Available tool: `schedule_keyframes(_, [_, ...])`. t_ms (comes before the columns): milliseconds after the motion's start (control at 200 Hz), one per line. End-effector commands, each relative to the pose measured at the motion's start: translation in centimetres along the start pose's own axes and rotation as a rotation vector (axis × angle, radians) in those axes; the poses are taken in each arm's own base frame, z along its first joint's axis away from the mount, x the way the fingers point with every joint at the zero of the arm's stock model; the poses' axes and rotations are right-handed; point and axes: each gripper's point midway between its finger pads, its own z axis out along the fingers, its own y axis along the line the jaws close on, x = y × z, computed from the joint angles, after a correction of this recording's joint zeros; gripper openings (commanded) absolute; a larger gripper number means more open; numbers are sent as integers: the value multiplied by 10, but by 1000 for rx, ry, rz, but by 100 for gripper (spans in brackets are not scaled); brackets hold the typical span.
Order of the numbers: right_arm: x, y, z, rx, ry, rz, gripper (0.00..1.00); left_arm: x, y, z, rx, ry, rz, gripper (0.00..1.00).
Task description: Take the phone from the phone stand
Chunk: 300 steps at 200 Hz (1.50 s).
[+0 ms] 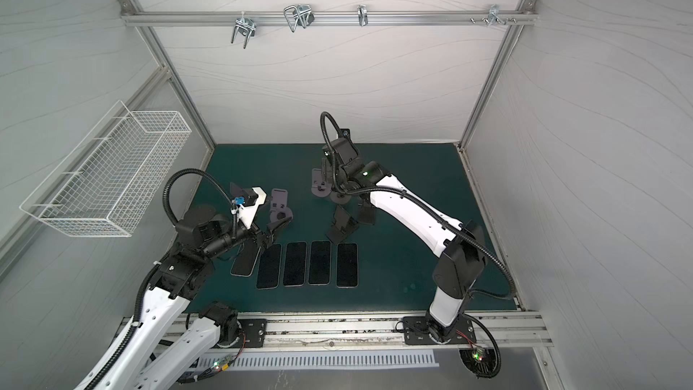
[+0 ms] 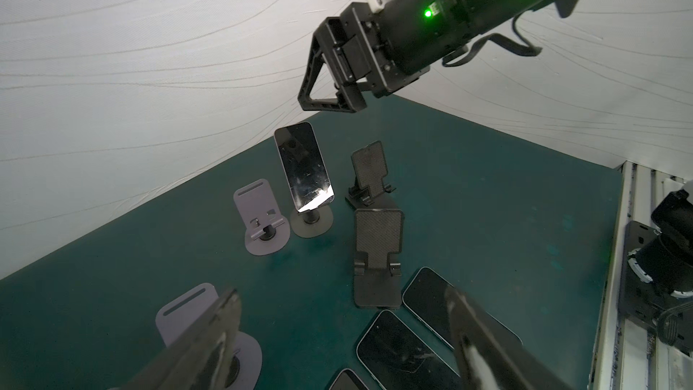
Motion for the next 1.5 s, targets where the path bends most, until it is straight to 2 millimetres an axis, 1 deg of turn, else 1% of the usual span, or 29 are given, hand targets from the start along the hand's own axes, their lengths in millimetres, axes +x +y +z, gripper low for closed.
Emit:
schedule_keyframes(0, [-11, -8, 7, 44, -26, 24, 79, -23, -9, -3, 34, -87, 71, 87])
schedule_keyframes(155, [-12, -13, 23, 82, -40, 23, 79, -18, -21, 5, 81, -75, 124, 87])
schedule_keyframes(260, [-10, -17, 36, 98, -35, 26, 79, -15, -24, 12, 90, -61, 142, 87])
schedule_keyframes(345, [-9, -21, 46, 118, -29, 26, 79, -12, -22, 17, 76, -58, 153, 87])
schedule_keyframes(500, [-5, -28, 61, 162, -22, 43, 80, 3, -5, 25, -24, -57, 150, 87])
schedule_keyframes(560, [-6, -32, 66, 174, -26, 56, 80, 7, -3, 27, -39, -64, 140, 87])
schedule_keyframes(730, [-6, -36, 81, 206, -38, 65, 81, 16, -5, 33, -36, -45, 130, 87])
schedule_keyframes(815, [-6, -37, 88, 220, -37, 59, 81, 17, -7, 33, -33, -47, 136, 88])
schedule_keyframes(1005, [-5, -37, 95, 231, -31, 61, 82, 18, -7, 34, -52, -58, 146, 89])
schedule_keyframes(1190, [-1, -42, 99, 260, -28, 76, 82, 19, -14, 34, -31, -57, 154, 91])
schedule_keyframes(1365, [1, -44, 106, 271, -16, 75, 82, 17, -7, 35, -72, -65, 141, 92])
schedule_keyframes(1495, [5, -47, 111, 284, -3, 71, 83, 19, -7, 36, -74, -61, 141, 92])
